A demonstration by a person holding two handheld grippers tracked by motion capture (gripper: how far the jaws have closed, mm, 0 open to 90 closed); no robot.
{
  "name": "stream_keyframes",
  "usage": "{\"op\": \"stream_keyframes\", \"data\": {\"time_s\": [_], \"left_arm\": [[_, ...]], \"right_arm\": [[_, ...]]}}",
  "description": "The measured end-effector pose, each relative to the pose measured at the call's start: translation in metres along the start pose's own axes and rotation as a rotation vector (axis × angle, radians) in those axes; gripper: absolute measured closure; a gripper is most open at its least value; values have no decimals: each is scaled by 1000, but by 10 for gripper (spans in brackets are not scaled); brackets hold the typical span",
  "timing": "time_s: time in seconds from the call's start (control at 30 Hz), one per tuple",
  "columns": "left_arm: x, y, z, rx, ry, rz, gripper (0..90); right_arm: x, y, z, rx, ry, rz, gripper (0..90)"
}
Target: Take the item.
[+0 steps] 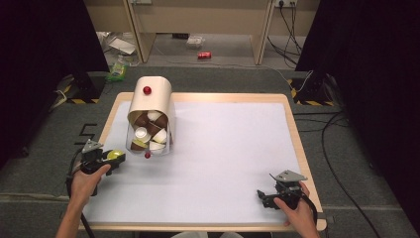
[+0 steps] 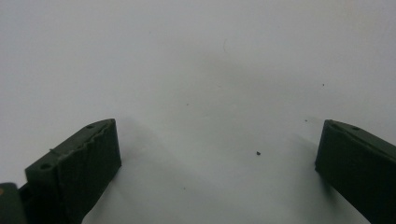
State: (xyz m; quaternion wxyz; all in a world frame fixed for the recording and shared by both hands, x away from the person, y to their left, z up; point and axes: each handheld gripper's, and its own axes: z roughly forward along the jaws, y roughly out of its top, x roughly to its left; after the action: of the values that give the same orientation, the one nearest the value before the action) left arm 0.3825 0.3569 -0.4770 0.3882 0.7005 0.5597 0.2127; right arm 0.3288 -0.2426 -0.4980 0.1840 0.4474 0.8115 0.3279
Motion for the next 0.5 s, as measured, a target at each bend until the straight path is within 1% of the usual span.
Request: {"op": "stream_keyframes", "data": {"time_s": [0.17, 0.3, 0.37, 0.5], "left_arm": [[1, -7, 4, 10, 4, -3, 405], [2, -8, 7, 13, 8, 4, 405], [2, -7, 8, 13, 6, -1, 405], [2, -6, 9, 11, 13, 4, 405]], "right_arm": [[0, 0, 0, 1, 1, 0, 6], [0, 0, 0, 1, 1, 0, 6], [0, 0, 0, 0, 0, 0, 6], [0, 0, 0, 0, 0, 0, 6]]}}
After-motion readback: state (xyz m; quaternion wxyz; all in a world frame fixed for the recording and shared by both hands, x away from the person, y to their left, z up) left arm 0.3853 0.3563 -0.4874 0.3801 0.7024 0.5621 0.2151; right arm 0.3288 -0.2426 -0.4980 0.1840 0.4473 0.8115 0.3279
